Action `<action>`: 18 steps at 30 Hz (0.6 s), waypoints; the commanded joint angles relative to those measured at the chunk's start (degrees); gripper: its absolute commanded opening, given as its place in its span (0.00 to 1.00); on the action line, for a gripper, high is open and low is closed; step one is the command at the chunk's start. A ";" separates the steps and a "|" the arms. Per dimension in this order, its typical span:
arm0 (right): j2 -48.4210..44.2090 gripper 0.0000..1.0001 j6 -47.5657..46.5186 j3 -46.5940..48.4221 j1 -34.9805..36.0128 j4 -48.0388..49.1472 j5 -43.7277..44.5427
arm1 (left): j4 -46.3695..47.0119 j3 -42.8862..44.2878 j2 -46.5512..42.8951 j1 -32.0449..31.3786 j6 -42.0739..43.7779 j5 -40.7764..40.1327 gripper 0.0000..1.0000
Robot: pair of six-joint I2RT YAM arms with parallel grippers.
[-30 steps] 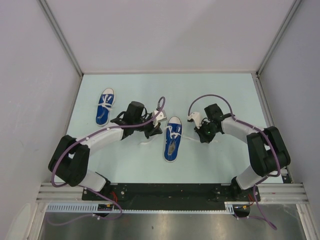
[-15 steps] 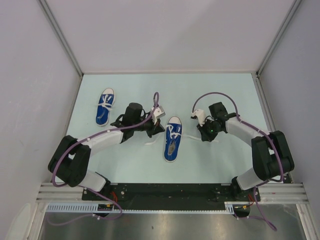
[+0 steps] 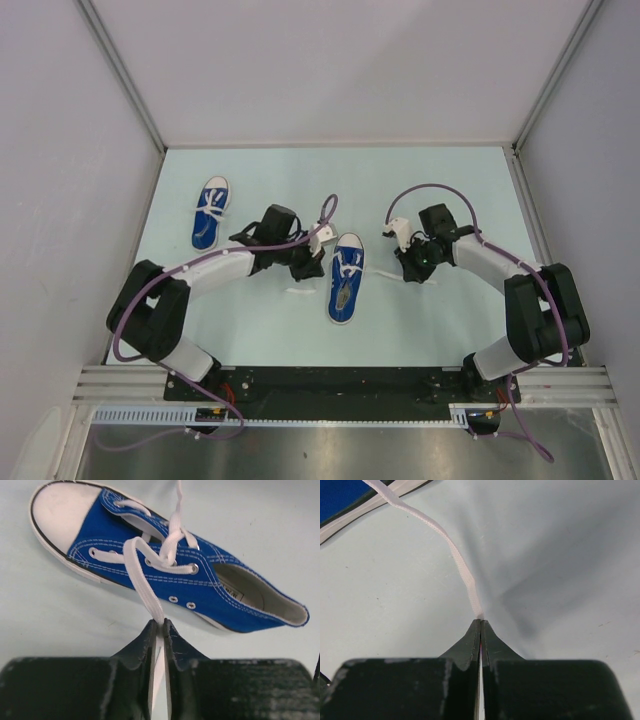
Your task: Tie the shoes
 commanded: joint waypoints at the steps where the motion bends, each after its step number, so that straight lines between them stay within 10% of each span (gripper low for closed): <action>1: -1.40 0.00 -0.55 0.21 -0.38 -0.45 -0.75 | -7.44 1.79 -0.29 -0.20 6.70 -0.47 0.25; 5: -1.13 0.00 -0.20 0.12 -0.38 -0.45 -0.75 | -7.45 3.37 0.94 -0.29 6.96 0.15 0.43; 13: -1.22 0.00 -0.20 0.21 -0.46 -0.36 -0.57 | -5.34 8.21 5.60 -0.29 4.68 -1.78 0.48; 18: -1.22 0.00 -0.11 0.21 -0.73 -0.72 -0.75 | -3.59 8.13 4.29 -0.20 2.75 0.67 0.21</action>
